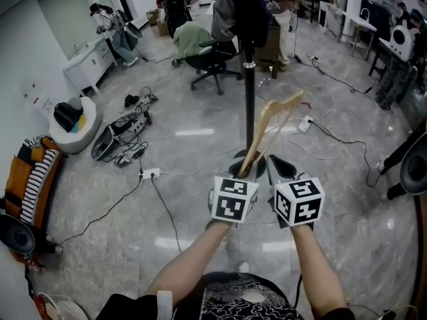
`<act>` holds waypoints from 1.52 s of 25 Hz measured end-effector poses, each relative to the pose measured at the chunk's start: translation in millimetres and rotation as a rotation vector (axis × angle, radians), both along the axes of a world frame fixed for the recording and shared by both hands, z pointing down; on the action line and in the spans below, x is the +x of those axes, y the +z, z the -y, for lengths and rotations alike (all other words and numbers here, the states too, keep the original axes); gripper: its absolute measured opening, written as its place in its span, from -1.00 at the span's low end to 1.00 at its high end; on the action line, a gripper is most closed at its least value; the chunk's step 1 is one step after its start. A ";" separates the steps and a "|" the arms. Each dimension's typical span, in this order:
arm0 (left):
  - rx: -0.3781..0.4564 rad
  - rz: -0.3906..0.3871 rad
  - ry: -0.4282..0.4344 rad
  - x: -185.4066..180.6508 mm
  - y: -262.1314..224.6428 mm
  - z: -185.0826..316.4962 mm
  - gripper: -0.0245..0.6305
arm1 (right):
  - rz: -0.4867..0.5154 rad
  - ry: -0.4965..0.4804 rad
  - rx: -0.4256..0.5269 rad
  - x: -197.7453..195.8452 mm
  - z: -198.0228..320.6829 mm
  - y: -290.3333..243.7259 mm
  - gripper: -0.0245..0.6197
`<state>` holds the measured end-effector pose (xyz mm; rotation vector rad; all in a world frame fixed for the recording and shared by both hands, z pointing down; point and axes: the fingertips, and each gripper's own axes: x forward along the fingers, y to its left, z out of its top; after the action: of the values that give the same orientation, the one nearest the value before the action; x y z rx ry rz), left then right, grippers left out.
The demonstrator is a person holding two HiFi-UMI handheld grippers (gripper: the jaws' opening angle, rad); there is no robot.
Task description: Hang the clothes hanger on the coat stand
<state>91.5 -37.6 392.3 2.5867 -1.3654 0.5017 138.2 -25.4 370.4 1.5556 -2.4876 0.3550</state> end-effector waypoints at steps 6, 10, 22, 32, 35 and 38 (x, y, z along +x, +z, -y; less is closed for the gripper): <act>-0.012 -0.010 0.033 -1.8 8.6 40.8 -0.77 | -0.011 0.035 -0.014 -1.9 39.9 8.6 -0.92; -0.028 -0.025 0.063 -7.8 12.7 70.6 -0.77 | -0.019 0.065 -0.026 -8.8 68.2 11.6 -0.92; -0.068 -0.034 0.167 -25.8 25.9 172.3 -0.77 | -0.034 0.163 -0.053 -33.0 165.1 16.1 -0.92; -0.071 -0.028 0.240 -29.4 31.3 225.4 -0.77 | -0.044 0.241 -0.056 -37.3 214.1 19.6 -0.92; -0.073 -0.029 0.268 -28.9 32.5 233.7 -0.77 | -0.051 0.266 -0.055 -37.5 222.8 18.0 -0.92; -0.072 -0.031 0.294 -28.8 32.8 238.1 -0.77 | -0.049 0.289 -0.051 -38.5 227.6 16.4 -0.92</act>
<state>62.6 -275.6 425.0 2.7356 -0.9417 0.5393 99.7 -253.0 386.8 1.8808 -2.2006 0.4130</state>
